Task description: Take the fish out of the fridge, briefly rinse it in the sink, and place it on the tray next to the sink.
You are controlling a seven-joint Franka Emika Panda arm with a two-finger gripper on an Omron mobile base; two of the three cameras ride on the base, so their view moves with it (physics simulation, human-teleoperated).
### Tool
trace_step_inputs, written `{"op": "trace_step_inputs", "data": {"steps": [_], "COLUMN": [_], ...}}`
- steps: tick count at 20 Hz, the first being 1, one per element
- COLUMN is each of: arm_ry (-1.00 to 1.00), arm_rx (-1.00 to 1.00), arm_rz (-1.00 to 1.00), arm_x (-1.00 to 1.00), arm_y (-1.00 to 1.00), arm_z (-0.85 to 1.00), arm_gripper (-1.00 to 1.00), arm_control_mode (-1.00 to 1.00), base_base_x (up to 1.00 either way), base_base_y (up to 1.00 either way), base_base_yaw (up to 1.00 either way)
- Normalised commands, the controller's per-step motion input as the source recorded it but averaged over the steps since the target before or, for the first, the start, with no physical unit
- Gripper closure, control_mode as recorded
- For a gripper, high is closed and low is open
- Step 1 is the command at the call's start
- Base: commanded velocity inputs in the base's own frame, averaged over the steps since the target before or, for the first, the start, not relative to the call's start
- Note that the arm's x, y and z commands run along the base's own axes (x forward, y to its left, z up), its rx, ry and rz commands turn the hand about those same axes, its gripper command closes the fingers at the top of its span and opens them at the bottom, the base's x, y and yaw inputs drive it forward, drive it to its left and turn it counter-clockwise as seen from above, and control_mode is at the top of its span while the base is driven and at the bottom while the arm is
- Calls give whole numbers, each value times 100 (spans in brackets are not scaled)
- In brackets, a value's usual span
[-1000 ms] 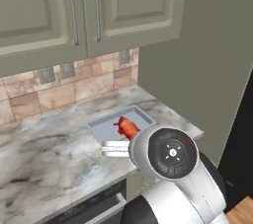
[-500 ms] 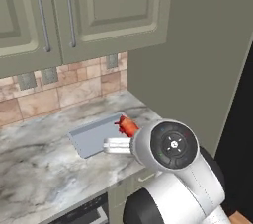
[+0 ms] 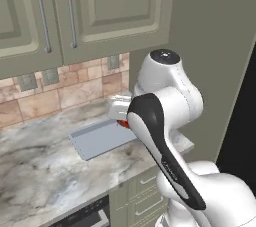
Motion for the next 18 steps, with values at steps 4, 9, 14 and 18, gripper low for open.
{"op": "trace_step_inputs", "data": {"steps": [4, 9, 14, 18], "arm_ry": [7, 2, 0, 1], "arm_rx": [0, -1, 0, 0], "arm_rz": [0, 0, -2, -6], "arm_x": [25, 77, 100, 99], "arm_y": [-3, -2, 0, 0], "arm_z": [-32, -72, -25, -17], "arm_gripper": [100, 100, 100, 100], "arm_control_mode": [-100, -100, -100, -100], "base_base_x": [0, 0, 0, 0], "base_base_y": [0, 0, 0, 0], "base_base_yaw": [0, 0, 0, 0]}}
